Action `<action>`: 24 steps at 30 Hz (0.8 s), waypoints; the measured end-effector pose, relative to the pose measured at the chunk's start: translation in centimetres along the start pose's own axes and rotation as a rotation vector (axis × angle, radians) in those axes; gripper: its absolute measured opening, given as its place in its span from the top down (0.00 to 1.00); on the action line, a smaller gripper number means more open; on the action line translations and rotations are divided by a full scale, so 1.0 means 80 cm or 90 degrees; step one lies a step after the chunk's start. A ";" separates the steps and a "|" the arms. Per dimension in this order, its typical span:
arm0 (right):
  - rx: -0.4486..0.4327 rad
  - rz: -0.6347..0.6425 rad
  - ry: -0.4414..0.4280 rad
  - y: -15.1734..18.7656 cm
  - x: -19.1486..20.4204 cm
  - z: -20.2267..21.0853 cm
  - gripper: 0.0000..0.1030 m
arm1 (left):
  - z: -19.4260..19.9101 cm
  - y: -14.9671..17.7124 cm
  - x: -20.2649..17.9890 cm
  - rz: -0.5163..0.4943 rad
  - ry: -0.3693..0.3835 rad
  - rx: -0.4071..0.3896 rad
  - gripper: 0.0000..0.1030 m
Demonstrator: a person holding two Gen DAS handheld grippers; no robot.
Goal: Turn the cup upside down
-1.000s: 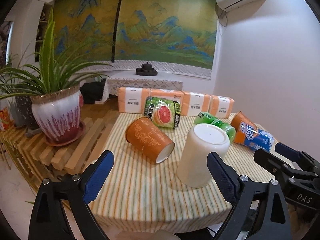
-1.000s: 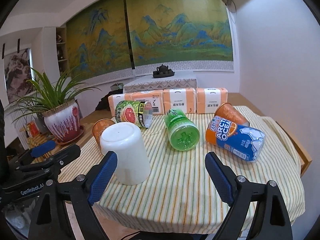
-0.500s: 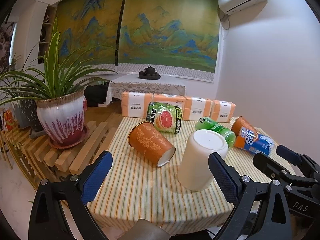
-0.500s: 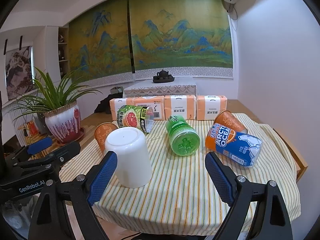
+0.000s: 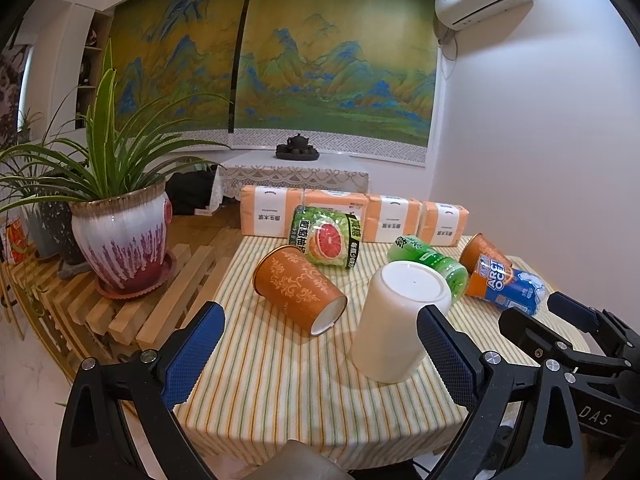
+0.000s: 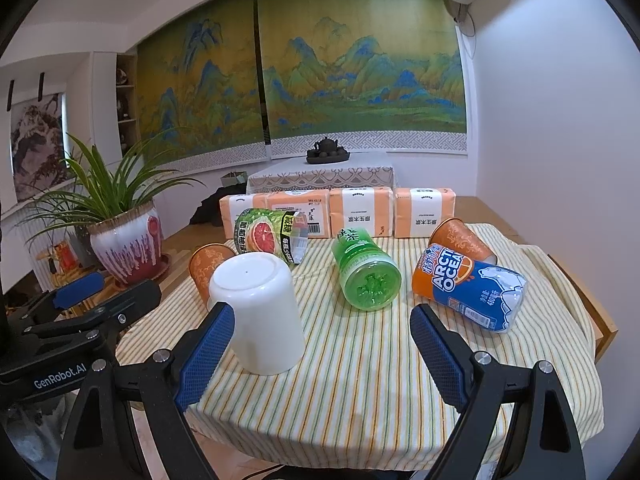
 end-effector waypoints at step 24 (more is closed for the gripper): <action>0.007 -0.001 0.000 -0.002 0.000 -0.006 0.15 | -0.005 -0.001 0.003 0.006 -0.007 -0.009 0.02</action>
Point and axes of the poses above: each gripper's, at about its wrist camera, not at the fingertips, and z roughly against the way its jaws point, x to its left, y to its underside, the point moved 2 cm from there along -z, roughly the way its jaws point, and after that the axes turned 12 degrees about -y, right-handed, at the moved point
